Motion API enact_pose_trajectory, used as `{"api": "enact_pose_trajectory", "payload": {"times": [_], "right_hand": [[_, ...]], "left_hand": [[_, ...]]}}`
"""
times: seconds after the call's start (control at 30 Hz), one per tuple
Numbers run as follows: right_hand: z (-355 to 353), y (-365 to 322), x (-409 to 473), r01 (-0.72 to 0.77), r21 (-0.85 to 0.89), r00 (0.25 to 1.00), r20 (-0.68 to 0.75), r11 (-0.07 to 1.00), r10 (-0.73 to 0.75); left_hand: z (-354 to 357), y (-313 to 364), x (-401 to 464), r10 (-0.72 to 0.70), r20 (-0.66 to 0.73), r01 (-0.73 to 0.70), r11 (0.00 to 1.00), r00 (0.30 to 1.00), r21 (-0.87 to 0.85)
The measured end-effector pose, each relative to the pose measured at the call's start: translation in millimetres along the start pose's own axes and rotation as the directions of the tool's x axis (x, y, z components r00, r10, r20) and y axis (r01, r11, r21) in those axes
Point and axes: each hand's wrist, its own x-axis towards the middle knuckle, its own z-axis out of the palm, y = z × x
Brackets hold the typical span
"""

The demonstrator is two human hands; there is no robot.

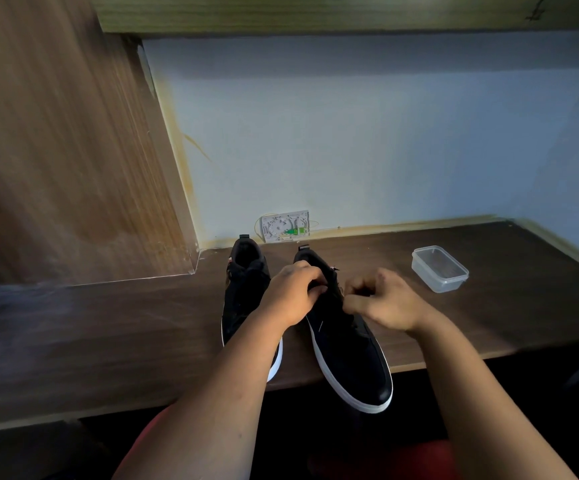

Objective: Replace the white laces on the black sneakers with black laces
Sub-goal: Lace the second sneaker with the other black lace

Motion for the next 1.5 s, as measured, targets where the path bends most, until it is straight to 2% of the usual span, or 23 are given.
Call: {"api": "enact_pose_trajectory", "payload": {"times": [0.07, 0.13, 0.23, 0.37, 0.47, 0.63, 0.7, 0.77, 0.8, 0.9, 0.97, 1.03, 1.17, 1.4, 1.5], "right_hand": [[-8, -5, -5, 0.059, 0.261, 0.998, 0.01, 0.964, -0.064], [-12, -6, -7, 0.061, 0.513, 0.998, -0.009, 0.856, -0.066], [-16, -6, -9, 0.015, 0.732, 0.997, 0.042, 0.682, -0.067], [-22, 1, -10, 0.003, 0.811, 0.998, 0.037, 0.585, -0.057], [-25, 6, -11, -0.02, 0.808, 0.996, 0.068, 0.589, -0.06], [-29, 13, -14, -0.028, 0.812, 0.985, 0.121, 0.583, -0.121], [-29, 14, -15, -0.029, 0.815, 0.975, 0.151, 0.579, -0.164], [-28, 16, -15, -0.046, 0.806, 0.962, 0.195, 0.59, -0.191], [-28, 17, -15, -0.056, 0.801, 0.958, 0.212, 0.595, -0.194], [-29, 19, -15, -0.085, 0.796, 0.948, 0.25, 0.599, -0.198], [-29, 20, -15, -0.119, 0.812, 0.942, 0.275, 0.572, -0.194], [-31, 21, -16, -0.157, 0.825, 0.929, 0.31, 0.542, -0.204], [-33, 22, -17, -0.211, 0.811, 0.881, 0.4, 0.545, -0.254], [-31, 25, -18, -0.244, 0.758, 0.865, 0.452, 0.605, -0.218], [-31, 27, -17, -0.244, 0.756, 0.877, 0.439, 0.607, -0.194]], "left_hand": [[0, -1, 0, -0.009, -0.003, 0.009, 1.0, 1.0, -0.028], [0, -1, 0, -0.025, 0.006, 0.025, 0.999, 1.0, -0.04], [0, -3, 1, -0.028, 0.049, 0.029, 0.999, 0.998, -0.025], [-2, -9, 1, -0.05, 0.111, 0.063, 0.991, 0.993, -0.121], [-2, -14, 1, -0.124, 0.089, 0.137, 0.977, 0.988, -0.162], [2, -19, -1, -0.266, 0.097, 0.276, 0.954, 0.959, -0.113], [4, -19, 0, -0.334, 0.086, 0.344, 0.922, 0.939, -0.179], [3, -15, 2, -0.418, 0.084, 0.42, 0.842, 0.905, -0.339], [1, -13, 4, -0.461, 0.102, 0.452, 0.761, 0.882, -0.465], [-8, -2, 8, -0.522, 0.244, 0.481, 0.385, 0.818, -0.788], [-13, 3, 9, -0.527, 0.294, 0.456, 0.208, 0.798, -0.865], [-14, 4, 9, -0.518, 0.321, 0.433, 0.108, 0.793, -0.895], [-13, 6, 8, -0.476, 0.386, 0.423, -0.031, 0.79, -0.906], [-14, 10, 7, -0.49, 0.402, 0.424, -0.073, 0.773, -0.903], [-14, 10, 6, -0.499, 0.394, 0.384, -0.128, 0.772, -0.914]]}}
